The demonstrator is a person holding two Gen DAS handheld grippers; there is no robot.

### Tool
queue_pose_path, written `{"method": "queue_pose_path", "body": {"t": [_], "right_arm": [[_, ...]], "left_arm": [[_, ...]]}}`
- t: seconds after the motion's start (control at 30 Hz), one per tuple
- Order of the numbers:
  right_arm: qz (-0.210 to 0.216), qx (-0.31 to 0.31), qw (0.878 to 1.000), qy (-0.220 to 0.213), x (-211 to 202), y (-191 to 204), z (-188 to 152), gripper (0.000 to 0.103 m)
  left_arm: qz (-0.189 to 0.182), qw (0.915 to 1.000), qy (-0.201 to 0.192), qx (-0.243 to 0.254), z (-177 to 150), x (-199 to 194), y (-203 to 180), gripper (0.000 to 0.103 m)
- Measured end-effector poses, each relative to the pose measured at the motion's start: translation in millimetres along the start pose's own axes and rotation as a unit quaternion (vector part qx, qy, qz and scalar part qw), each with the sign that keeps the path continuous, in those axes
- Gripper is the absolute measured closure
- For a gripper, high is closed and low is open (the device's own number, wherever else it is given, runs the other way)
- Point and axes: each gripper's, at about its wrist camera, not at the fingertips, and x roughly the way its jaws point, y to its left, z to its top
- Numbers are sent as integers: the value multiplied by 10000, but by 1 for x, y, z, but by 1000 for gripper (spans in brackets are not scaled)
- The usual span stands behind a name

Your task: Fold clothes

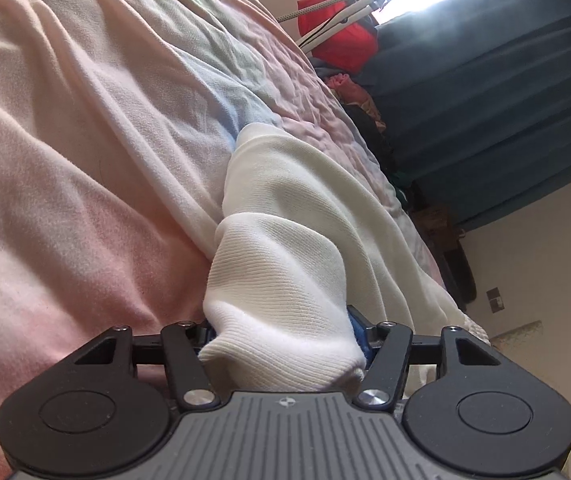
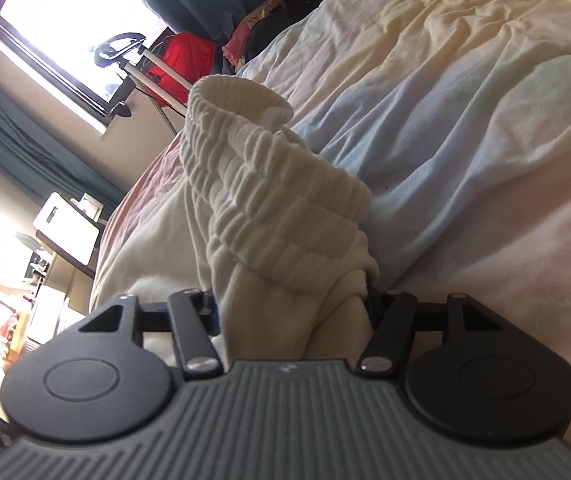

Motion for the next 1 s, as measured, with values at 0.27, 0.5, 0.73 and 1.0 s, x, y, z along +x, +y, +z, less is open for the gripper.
{"method": "queue_pose_path", "body": {"t": [0.27, 0.5, 0.73, 1.0], "right_arm": [[666, -197, 9960, -563, -58, 36, 17, 73], [1076, 23, 9879, -1121, -131, 47, 71, 74], [693, 329, 9838, -1621, -161, -1, 180, 74], [23, 1061, 9732, -2039, -118, -82, 311, 74]], "left_arm": [[-420, 9965, -503, 510, 1, -37, -29, 67], [-1082, 9889, -459, 910, 10, -56, -121, 67], [-1393, 9792, -104, 1473, 15, 42, -263, 67], [-1383, 9730, 473, 1788, 19, 244, -394, 67]]}}
